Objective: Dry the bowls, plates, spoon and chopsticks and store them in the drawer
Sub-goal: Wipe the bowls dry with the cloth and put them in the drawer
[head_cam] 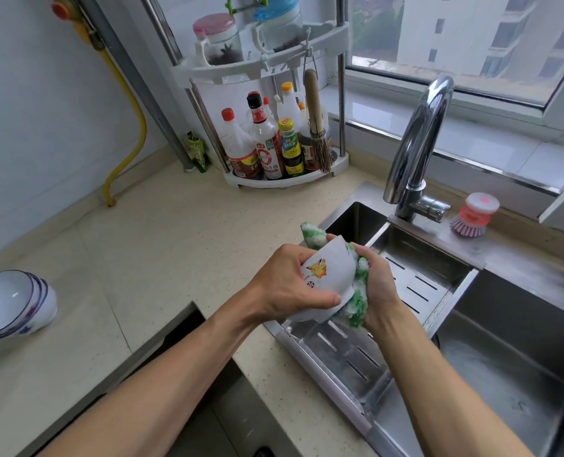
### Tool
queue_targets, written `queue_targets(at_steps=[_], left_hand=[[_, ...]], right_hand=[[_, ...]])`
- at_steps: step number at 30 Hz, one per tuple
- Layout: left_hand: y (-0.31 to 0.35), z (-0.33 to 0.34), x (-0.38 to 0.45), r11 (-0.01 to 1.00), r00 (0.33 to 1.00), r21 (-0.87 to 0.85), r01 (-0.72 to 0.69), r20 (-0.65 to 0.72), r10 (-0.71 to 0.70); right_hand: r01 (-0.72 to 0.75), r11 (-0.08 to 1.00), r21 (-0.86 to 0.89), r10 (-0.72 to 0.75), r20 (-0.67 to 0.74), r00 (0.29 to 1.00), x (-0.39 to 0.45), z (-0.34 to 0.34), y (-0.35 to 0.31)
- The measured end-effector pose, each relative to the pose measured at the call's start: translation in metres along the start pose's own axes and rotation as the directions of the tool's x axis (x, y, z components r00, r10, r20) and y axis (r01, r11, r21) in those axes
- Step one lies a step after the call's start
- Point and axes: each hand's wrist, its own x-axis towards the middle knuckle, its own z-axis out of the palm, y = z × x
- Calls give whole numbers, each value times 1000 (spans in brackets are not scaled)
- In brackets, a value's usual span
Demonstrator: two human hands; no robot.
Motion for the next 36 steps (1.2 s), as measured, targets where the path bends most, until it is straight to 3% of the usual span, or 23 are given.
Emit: queue_targets(at_steps=[4, 6, 8, 10, 12, 13, 14, 16, 17, 18, 19, 21, 23, 26, 28, 33, 36], left_hand=[[-3, -8, 2, 992, 992, -8, 126, 28, -125], [-3, -10, 10, 972, 972, 1, 235, 6, -235], [-4, -8, 14, 952, 953, -48, 301, -20, -302], [-10, -3, 14, 952, 954, -95, 292, -35, -297], [-15, 3, 11, 959, 964, -133, 248, -63, -258], [-15, 5, 9, 962, 969, -154, 224, -72, -237], [-13, 6, 8, 964, 972, -169, 207, -77, -223], [-9, 6, 7, 967, 972, -155, 202, -87, -217], [-8, 5, 6, 969, 971, -136, 206, -91, -219], [-7, 5, 7, 971, 971, -121, 209, -97, -221], [-8, 4, 8, 971, 970, -111, 210, -104, -222], [-12, 2, 12, 972, 967, -111, 207, -127, -221], [-15, 1, 13, 977, 970, -104, 185, -138, -198], [-12, 4, 7, 983, 980, -71, 168, -96, -174], [-11, 2, 6, 985, 982, -49, 167, -85, -171], [-11, -6, 9, 989, 990, -69, 132, -42, -135], [-9, -5, 2, 991, 993, -52, 119, -14, -120]], right_hand=[[-4, 993, -120, -8, -97, 995, 3, 5, 1], [77, 950, -302, -143, -204, 969, 11, 12, 2], [159, 777, -610, -341, -195, 920, 16, 21, 4], [221, 524, -822, -453, -49, 890, 11, 28, 13], [284, 313, -906, -512, 90, 854, 3, 30, 22], [323, 296, -899, -523, 130, 842, 1, 27, 26], [342, 353, -871, -514, 124, 848, 2, 23, 23], [248, 653, -716, -388, -35, 921, 13, 19, 5], [173, 745, -644, -303, -96, 948, 19, 16, -2], [136, 750, -648, -271, -113, 956, 22, 17, -5], [153, 685, -712, -300, -85, 950, 21, 20, -2], [271, 459, -846, -435, 52, 899, 13, 30, 12], [339, 354, -872, -480, 141, 866, 6, 35, 21], [198, 522, -830, -358, -2, 934, 20, 31, -5], [137, 568, -812, -291, -42, 956, 21, 32, -12], [293, 463, -837, -448, 64, 892, 4, 44, 15], [107, 690, -715, -296, -145, 944, 11, 33, -1]])
